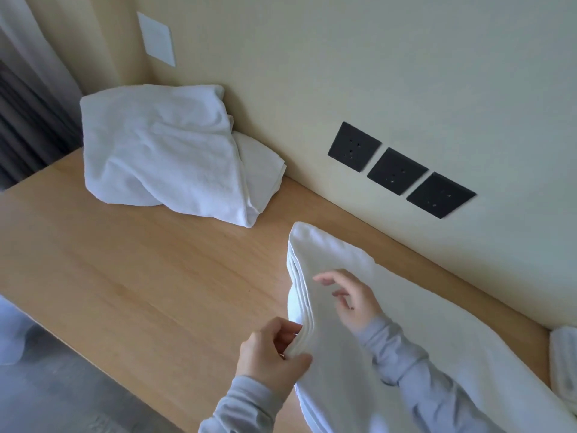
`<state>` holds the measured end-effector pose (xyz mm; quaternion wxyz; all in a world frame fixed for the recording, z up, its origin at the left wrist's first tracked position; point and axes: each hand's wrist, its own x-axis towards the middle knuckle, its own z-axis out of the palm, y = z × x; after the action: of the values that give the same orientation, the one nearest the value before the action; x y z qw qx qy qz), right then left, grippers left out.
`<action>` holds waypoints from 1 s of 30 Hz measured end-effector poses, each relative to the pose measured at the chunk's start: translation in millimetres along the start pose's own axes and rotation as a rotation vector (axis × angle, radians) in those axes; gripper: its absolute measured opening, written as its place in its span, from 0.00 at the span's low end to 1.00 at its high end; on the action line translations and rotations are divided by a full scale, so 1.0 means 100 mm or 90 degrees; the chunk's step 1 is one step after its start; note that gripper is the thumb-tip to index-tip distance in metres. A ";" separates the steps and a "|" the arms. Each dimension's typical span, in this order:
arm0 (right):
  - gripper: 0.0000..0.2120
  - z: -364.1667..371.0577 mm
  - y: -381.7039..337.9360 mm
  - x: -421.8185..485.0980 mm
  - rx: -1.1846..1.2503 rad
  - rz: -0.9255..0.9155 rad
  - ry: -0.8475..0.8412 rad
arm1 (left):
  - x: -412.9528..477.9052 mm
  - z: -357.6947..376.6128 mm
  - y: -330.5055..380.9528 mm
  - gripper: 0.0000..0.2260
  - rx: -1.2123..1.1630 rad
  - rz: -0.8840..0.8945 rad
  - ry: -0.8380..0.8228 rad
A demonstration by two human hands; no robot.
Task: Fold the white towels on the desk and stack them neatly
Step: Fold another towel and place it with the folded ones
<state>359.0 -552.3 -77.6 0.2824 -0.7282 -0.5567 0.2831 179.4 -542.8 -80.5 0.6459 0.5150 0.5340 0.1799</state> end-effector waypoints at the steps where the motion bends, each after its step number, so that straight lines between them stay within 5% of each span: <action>1: 0.30 -0.04 -0.02 0.18 -0.080 -0.059 -0.060 | 0.00 0.00 0.01 0.14 -0.006 0.003 0.001; 8: 0.26 -0.01 -0.06 0.75 -0.371 -0.296 -0.424 | 0.01 -0.13 -0.02 0.15 -0.041 -0.004 0.017; 22: 0.27 -0.18 0.25 1.09 -0.424 -0.304 -0.456 | 0.02 -0.24 -0.09 0.12 -0.051 -0.022 0.029; 30: 0.31 -0.03 0.16 1.54 -0.706 -0.268 -0.534 | 0.02 -0.29 -0.13 0.12 -0.009 -0.018 0.004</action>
<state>405.6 -407.0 -102.0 -0.3173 -0.4718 -0.8080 0.1541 150.3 -533.0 -89.3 0.6501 0.5024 0.5423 0.1760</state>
